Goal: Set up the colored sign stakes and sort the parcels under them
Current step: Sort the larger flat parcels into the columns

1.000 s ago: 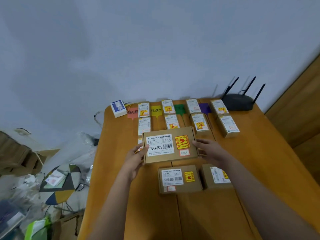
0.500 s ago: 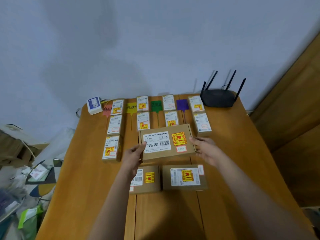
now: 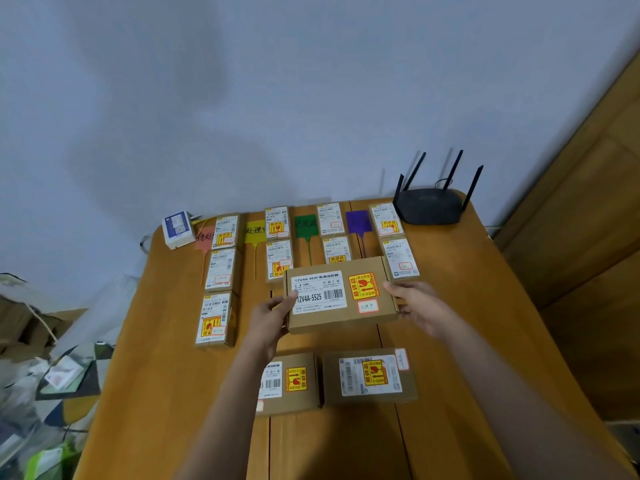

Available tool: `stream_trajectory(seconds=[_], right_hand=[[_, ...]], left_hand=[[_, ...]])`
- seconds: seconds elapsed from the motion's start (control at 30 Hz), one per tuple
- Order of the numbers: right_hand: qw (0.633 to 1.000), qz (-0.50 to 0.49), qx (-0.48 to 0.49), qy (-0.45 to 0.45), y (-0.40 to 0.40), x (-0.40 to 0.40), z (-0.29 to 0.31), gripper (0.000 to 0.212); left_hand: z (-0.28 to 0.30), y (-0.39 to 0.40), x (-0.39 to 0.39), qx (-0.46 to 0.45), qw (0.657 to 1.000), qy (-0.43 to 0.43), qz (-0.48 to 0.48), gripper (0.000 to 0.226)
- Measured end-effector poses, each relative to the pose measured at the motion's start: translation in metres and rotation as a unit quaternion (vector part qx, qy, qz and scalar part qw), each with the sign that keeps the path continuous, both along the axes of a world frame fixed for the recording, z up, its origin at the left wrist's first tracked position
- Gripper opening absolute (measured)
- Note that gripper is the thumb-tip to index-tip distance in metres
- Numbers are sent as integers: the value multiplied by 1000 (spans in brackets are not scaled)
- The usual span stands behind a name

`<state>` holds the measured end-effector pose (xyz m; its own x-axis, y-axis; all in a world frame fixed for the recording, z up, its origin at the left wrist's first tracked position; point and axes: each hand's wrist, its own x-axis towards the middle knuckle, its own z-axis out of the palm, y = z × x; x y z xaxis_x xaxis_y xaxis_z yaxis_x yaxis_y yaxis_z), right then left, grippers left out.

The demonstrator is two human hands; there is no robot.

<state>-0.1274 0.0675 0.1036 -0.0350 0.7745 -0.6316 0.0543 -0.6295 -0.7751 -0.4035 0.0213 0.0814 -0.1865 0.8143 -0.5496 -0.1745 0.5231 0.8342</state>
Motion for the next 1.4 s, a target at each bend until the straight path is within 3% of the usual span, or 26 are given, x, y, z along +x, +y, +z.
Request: stream_trajectory(seconds=[0.13,0.33,0.53,0.7,0.9,1.4], right_hand=[[1000,-3,-6,-5,5,-7,-5,30],[999,-2,-19,-40,3,-16,-21,28],[995,-14,-45,-85,-5,-34,-42,26],[992,-21,-70,-99,0,-47,-66,34],[988,-15,-67,-138,16,-81,-86,34],[980,-2,-125,-153,71,-166,-145,34]], left_hand=[[-1,5,-6,-1,1000,-6,5,46],[-23,3,-12,-23,999,17,22,61],[-33,-6,-6,-33,996,70,43,41],[-43,-3,-15,-41,988,150,17,34],[-57,12,-35,-76,964,251,-38,42],[-114,59,-92,-145,927,324,-117,29]])
